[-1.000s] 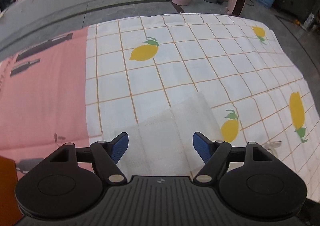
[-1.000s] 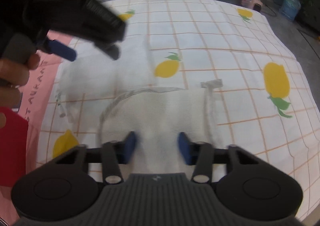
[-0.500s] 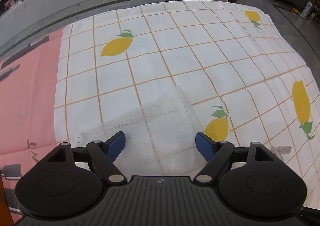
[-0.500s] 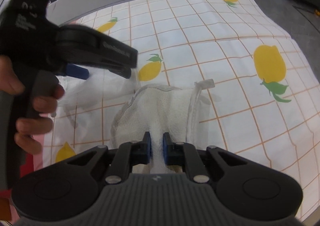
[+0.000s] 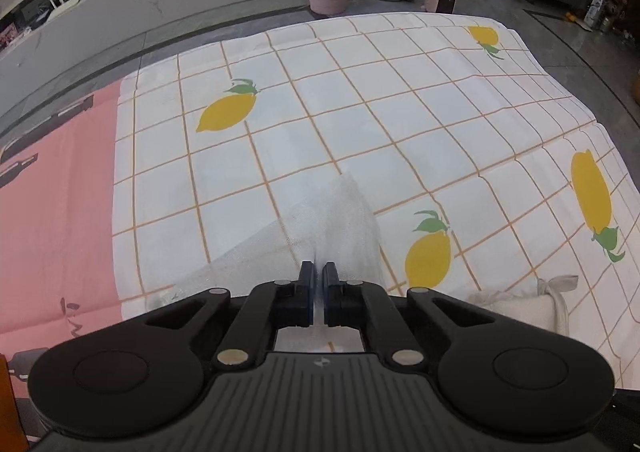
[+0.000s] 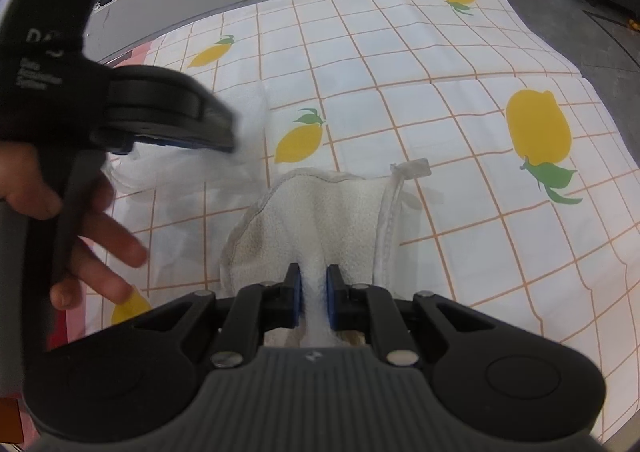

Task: Organize soft objects
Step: 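Grasp the cream towel with the right gripper while the left gripper grasps the white mesh bag, then lift and carry the mesh bag with the left gripper and towel with the right gripper to the box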

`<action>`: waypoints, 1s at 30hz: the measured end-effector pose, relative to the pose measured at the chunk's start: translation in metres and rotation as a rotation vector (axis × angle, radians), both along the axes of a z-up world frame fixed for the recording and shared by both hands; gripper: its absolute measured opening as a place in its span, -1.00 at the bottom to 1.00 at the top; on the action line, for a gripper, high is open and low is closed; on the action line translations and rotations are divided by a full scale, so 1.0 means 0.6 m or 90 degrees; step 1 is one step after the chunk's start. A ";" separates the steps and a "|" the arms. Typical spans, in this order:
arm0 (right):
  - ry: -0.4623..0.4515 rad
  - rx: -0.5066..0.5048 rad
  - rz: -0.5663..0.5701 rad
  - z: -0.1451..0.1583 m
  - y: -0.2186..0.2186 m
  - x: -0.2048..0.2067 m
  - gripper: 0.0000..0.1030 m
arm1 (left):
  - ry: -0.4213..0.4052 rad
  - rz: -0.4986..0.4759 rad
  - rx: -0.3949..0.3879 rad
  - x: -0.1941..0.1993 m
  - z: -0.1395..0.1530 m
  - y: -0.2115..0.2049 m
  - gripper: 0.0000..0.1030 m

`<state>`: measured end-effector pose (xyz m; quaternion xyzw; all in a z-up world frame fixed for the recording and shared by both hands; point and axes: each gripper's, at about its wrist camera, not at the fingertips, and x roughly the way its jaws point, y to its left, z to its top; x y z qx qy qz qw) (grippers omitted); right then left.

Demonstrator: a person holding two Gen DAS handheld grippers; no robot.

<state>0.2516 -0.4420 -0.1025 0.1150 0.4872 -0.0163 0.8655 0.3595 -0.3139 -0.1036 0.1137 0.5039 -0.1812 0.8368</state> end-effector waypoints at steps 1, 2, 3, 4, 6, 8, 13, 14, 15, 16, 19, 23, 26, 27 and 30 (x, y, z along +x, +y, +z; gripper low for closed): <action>0.000 -0.002 0.000 0.000 0.001 0.000 -0.79 | 0.002 -0.003 -0.001 -0.001 0.000 0.002 -0.96; -0.001 -0.003 0.001 0.000 0.001 0.000 -0.79 | -0.002 -0.011 0.001 -0.003 0.000 0.002 -0.98; -0.001 -0.003 0.001 0.000 0.001 -0.001 -0.79 | -0.009 -0.017 0.005 -0.008 0.001 0.002 -0.98; -0.002 -0.003 0.001 0.000 0.002 -0.001 -0.79 | -0.016 -0.019 0.006 -0.012 0.003 0.002 -0.99; -0.002 -0.001 0.000 0.000 0.001 -0.001 -0.79 | -0.024 -0.018 -0.006 -0.019 0.012 0.004 -0.99; -0.002 0.005 -0.003 0.000 -0.002 -0.001 -0.79 | -0.026 -0.010 -0.018 -0.023 0.025 0.007 -0.99; -0.008 0.008 -0.014 0.001 -0.005 -0.004 -0.80 | -0.030 0.007 -0.037 -0.032 0.065 0.022 -0.99; -0.011 0.012 -0.018 0.002 -0.007 -0.006 -0.81 | -0.032 0.010 -0.040 -0.036 0.075 0.026 -0.99; -0.015 0.022 -0.024 0.003 -0.011 -0.009 -0.81 | -0.031 0.012 -0.043 -0.040 0.085 0.030 -0.99; -0.020 0.036 -0.031 0.005 -0.016 -0.014 -0.82 | -0.032 0.011 -0.048 -0.045 0.095 0.033 -0.99; -0.045 0.069 -0.058 0.024 -0.034 -0.033 -0.83 | -0.052 -0.004 -0.061 -0.067 0.136 0.043 -0.99; -0.095 0.135 -0.096 0.062 -0.056 -0.073 -0.85 | -0.063 -0.002 -0.074 -0.094 0.194 0.072 -0.99; -0.151 0.141 -0.086 0.117 -0.044 -0.109 -0.85 | -0.093 -0.008 -0.097 -0.122 0.252 0.115 -0.99; -0.172 0.143 -0.069 0.140 -0.037 -0.121 -0.85 | -0.108 -0.016 -0.098 -0.133 0.272 0.131 -0.99; -0.228 0.149 -0.044 0.206 -0.014 -0.156 -0.85 | -0.160 -0.034 -0.089 -0.170 0.333 0.188 -0.99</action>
